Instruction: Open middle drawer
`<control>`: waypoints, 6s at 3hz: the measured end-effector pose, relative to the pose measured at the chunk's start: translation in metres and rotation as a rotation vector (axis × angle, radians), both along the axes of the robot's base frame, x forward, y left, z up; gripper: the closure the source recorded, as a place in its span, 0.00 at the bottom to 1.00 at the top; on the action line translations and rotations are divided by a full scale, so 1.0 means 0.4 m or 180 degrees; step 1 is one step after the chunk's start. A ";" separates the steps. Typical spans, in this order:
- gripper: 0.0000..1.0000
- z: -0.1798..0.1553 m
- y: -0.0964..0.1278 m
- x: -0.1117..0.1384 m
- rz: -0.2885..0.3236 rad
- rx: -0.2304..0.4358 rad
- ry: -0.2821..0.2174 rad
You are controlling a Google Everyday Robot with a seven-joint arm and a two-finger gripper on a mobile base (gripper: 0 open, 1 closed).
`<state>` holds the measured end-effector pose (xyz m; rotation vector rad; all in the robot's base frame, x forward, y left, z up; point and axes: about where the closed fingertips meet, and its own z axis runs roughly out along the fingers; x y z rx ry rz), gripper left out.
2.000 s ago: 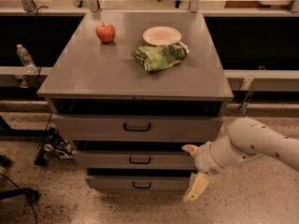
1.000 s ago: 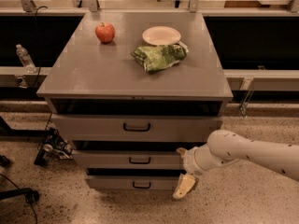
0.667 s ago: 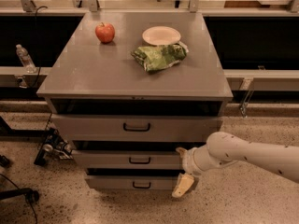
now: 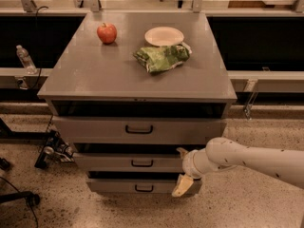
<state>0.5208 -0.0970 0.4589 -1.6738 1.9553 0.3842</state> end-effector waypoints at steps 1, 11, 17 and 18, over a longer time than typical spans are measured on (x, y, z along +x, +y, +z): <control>0.00 -0.011 0.016 0.017 0.0024 -0.0062 -0.0091; 1.00 -0.118 0.019 0.016 -0.0121 -0.0166 0.0228; 1.00 -0.128 -0.015 -0.209 -0.0335 -0.0077 0.0482; 1.00 -0.127 -0.014 -0.208 -0.0335 -0.0077 0.0482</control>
Offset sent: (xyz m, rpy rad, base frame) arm 0.0226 0.0213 -0.0180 -0.0823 -0.0618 0.0302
